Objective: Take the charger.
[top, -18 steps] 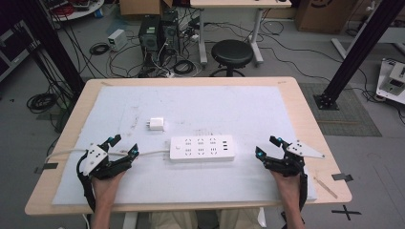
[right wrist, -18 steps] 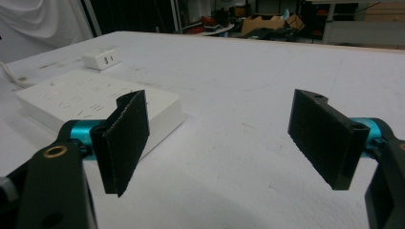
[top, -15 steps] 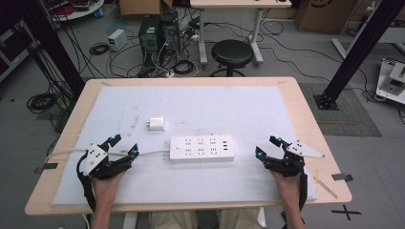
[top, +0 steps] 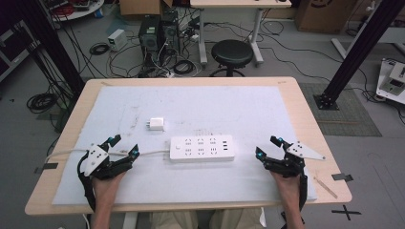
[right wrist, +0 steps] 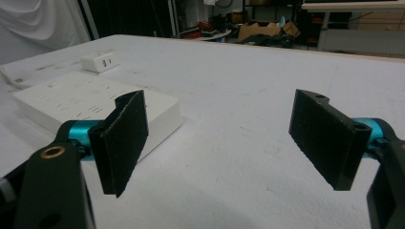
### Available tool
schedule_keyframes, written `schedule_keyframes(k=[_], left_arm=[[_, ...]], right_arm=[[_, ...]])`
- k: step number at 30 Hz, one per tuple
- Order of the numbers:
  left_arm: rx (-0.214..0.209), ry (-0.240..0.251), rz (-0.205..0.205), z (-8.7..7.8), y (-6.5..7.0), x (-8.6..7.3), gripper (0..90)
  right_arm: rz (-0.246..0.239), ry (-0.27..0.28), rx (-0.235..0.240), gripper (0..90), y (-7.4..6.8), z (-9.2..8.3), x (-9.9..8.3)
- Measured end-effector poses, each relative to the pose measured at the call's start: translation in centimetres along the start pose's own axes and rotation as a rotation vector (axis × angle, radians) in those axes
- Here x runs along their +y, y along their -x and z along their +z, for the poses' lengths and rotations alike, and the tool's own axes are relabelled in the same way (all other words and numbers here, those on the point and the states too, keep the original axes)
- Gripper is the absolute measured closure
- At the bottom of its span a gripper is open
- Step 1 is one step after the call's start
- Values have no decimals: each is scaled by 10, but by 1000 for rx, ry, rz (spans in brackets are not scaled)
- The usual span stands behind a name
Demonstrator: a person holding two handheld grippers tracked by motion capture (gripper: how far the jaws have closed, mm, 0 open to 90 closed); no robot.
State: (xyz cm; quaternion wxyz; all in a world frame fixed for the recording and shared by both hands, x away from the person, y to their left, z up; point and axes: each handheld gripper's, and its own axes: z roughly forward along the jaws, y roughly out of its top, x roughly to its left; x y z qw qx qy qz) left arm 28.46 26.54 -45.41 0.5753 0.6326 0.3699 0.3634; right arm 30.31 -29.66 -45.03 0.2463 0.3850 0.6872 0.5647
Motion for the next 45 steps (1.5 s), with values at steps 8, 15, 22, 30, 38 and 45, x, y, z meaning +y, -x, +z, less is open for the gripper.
schedule_keyframes(k=[8,15,22,30,38,45], left_arm=[[-2,5,0,-1,0,0,234],[-11,-11,-1,1,-1,1,234],[-107,-44,-7,5,-6,10,234],[-231,-67,56,11,-14,40,234],[-343,-120,112,30,-28,74,234],[-415,-194,170,55,-38,98,238]], right_arm=[[1,-1,-5,214,0,0,0],[-6,-5,-6,214,-1,0,0],[-6,-5,-9,214,-1,0,0],[-12,-1,-13,213,-2,0,0],[-15,-6,-11,214,-3,0,0],[-22,-3,-7,214,-2,0,0]])
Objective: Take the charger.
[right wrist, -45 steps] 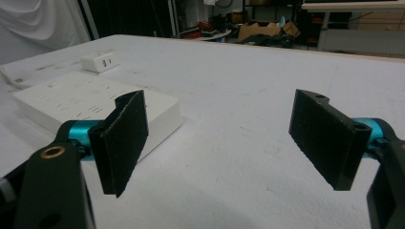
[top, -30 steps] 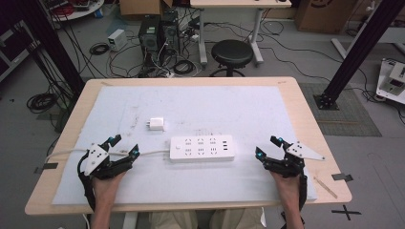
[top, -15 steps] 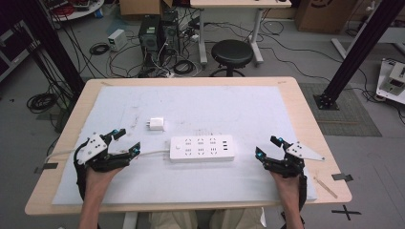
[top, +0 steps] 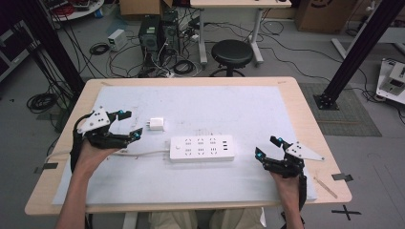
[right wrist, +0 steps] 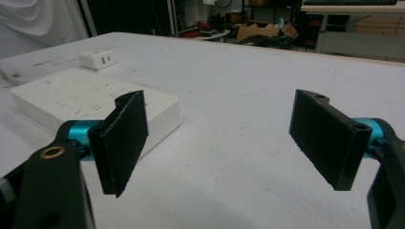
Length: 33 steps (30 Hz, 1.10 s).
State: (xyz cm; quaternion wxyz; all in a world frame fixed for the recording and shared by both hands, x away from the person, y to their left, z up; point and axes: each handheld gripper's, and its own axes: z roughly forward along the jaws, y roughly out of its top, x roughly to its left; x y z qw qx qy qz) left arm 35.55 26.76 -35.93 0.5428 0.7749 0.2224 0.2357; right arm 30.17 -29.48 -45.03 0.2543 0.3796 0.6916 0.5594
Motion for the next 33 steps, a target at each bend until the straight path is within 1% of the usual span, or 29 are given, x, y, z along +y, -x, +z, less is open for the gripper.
schedule_keyframes(k=[1,2,4,5,6,7,10,11,12,15,17,18,19,20,21,22,23,24,25,26,27,28,29,30,31,32,33], left_arm=[[-10,-15,14,3,-4,4,238],[-17,-41,26,8,-11,10,239],[-30,-52,29,13,-19,15,239],[-38,-64,33,17,-22,17,240],[-38,-64,33,17,-22,17,239],[-56,-80,60,22,-27,20,239],[-74,-106,78,29,-35,22,240],[-74,-106,78,29,-35,22,243],[-101,-133,78,40,-45,22,249],[-133,-182,86,52,-55,19,249],[-133,-182,86,52,-55,19,249],[-164,-224,98,64,-62,13,249],[-171,-238,104,68,-63,11,250],[-171,-238,104,68,-63,11,251],[-180,-250,106,71,-65,9,251],[-203,-270,115,77,-68,6,254],[-203,-270,115,77,-68,6,261],[-227,-295,122,84,-71,3,261],[-227,-295,122,84,-71,3,261],[-250,-299,118,89,-73,1,261],[-258,-303,114,92,-73,-1,261],[-266,-320,116,96,-75,-4,261],[-266,-320,116,96,-75,-4,261],[-282,-338,121,102,-77,-8,261],[-288,-346,126,105,-78,-9,261],[-294,-362,127,110,-78,-12,261],[-294,-362,127,110,-78,-12,261]], right_arm=[[2,1,2,214,0,0,0],[2,1,2,213,0,0,0],[-5,1,3,214,0,0,0],[-6,1,4,214,0,0,0],[-6,1,4,214,0,0,0],[-7,1,3,214,0,0,0],[-7,1,5,214,0,0,0],[-8,2,5,214,0,0,0],[-3,-2,2,214,-1,0,0],[-13,4,6,214,-1,0,0],[-13,3,6,214,-1,0,0],[-18,6,7,214,-1,0,0],[-19,4,5,214,-1,0,0],[-19,4,5,214,-1,0,0],[-18,4,5,214,-1,0,0],[-15,2,5,214,-1,0,0],[-15,2,5,214,-1,0,0],[-10,-3,6,214,-1,1,0],[-10,-3,6,214,-1,1,0],[-11,-3,6,214,-1,1,0],[-12,-3,7,214,-1,1,0],[-5,-8,7,214,-1,1,0],[-5,-8,7,214,-1,1,0],[-8,-11,5,214,-1,0,0],[-20,-4,8,214,-1,1,0],[-21,-5,8,214,-1,1,0],[-21,-5,8,214,-1,1,0]])
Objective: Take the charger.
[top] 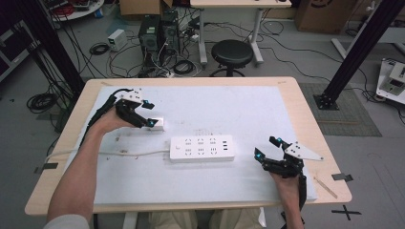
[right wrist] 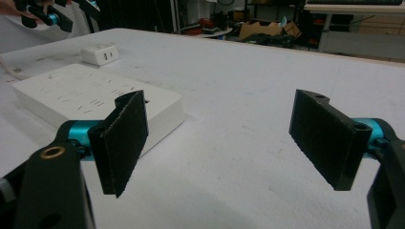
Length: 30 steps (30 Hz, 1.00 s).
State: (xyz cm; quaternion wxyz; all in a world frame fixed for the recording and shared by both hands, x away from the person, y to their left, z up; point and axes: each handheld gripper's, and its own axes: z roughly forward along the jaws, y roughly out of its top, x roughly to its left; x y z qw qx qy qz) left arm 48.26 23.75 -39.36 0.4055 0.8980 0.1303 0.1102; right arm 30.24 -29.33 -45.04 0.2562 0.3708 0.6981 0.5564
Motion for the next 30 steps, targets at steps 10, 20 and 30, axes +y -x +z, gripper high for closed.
schedule_keyframes(k=[10,20,30], left_arm=[[-48,-58,16,24,-9,-11,271],[-78,-76,-2,34,-10,-17,285],[-100,-97,-1,39,-10,-20,289]], right_arm=[[12,-13,-3,214,-1,0,0],[-5,-11,-4,214,-1,0,0],[3,-17,-6,214,-2,0,0]])
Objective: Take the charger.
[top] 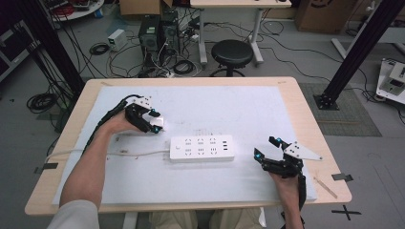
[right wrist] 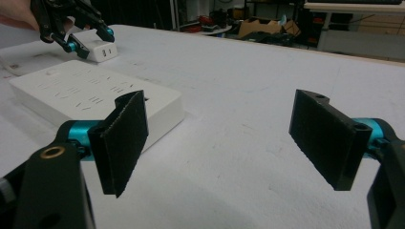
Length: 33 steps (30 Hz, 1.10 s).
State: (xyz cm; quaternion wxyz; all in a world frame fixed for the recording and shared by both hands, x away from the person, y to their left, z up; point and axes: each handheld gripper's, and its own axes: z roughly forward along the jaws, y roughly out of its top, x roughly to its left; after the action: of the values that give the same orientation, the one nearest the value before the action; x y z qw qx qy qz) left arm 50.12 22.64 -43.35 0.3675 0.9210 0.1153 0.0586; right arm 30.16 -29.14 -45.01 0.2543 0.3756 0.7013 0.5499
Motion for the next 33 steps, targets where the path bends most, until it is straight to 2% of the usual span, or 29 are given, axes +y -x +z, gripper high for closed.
schedule_keyframes(k=[6,7,10,13,14,18,32,33], left_arm=[[-3,7,-6,2,0,-1,311],[0,-8,6,1,-2,-3,325],[-1,5,-3,1,-2,-3,328],[-2,-10,16,-1,-3,-3,336],[-1,-3,8,0,-2,-4,348],[-1,-5,20,-2,-3,-4,373],[5,-9,38,0,-2,-6,384],[5,-20,50,0,-3,-5,384]], right_arm=[[-8,2,0,214,0,0,0],[-9,3,-1,214,0,0,0],[-12,2,-1,214,0,1,0],[-16,3,0,214,0,1,0],[-11,-2,-4,214,0,0,0],[-15,0,-1,214,0,1,0],[-14,-6,-1,215,0,1,0],[-16,-3,0,215,0,1,0]])
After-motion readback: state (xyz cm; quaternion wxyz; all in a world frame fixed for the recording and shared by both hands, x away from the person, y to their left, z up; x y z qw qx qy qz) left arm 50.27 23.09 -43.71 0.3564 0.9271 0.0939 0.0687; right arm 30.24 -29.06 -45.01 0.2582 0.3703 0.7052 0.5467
